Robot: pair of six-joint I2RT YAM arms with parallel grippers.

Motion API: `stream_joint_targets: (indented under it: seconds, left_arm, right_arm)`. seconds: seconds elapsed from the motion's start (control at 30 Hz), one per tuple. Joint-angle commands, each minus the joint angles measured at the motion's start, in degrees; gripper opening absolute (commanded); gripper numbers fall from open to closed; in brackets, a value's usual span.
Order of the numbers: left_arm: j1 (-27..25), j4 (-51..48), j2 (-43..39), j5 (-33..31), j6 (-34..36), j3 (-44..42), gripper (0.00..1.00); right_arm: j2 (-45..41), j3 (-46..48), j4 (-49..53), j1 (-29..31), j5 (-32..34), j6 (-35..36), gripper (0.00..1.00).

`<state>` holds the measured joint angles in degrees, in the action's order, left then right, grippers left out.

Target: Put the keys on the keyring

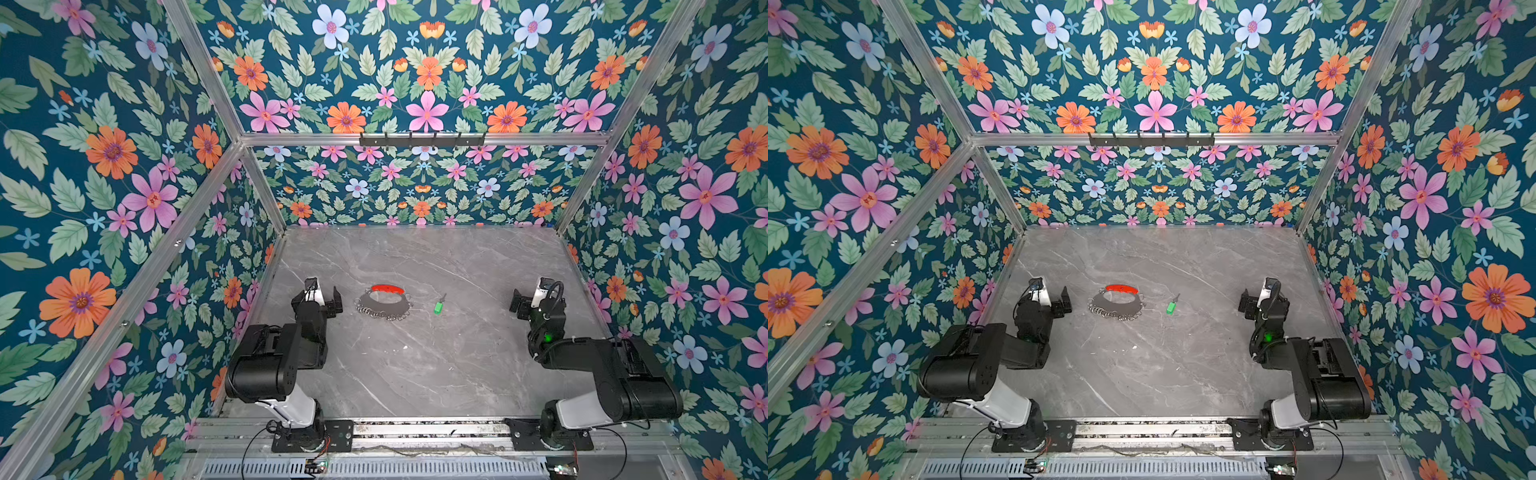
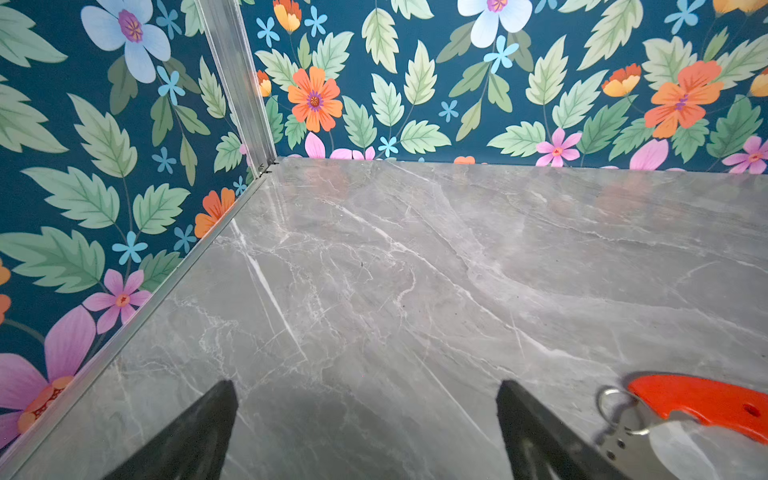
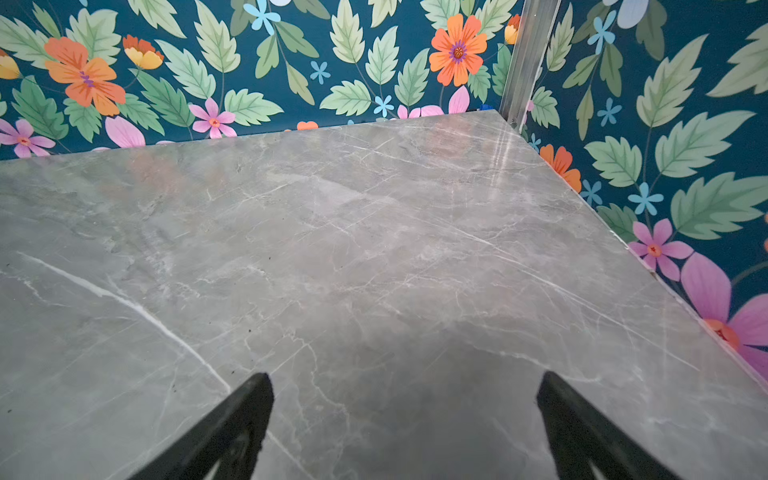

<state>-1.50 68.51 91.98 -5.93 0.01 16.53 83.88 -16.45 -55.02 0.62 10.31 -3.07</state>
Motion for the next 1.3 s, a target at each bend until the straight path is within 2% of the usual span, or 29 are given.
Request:
stream_joint_targets:
  seconds: [0.0,1.27]
  left_arm:
    - [0.1,1.2,0.0,0.3,-0.1,0.1,1.00]
    - [0.1,1.2,0.0,0.3,-0.1,0.1,1.00]
  right_arm:
    - [-0.2,-0.2,-0.1,0.1,-1.4,-0.2,0.99]
    - [-0.3,0.3,-0.8,0.0,-1.3,0.2,0.99]
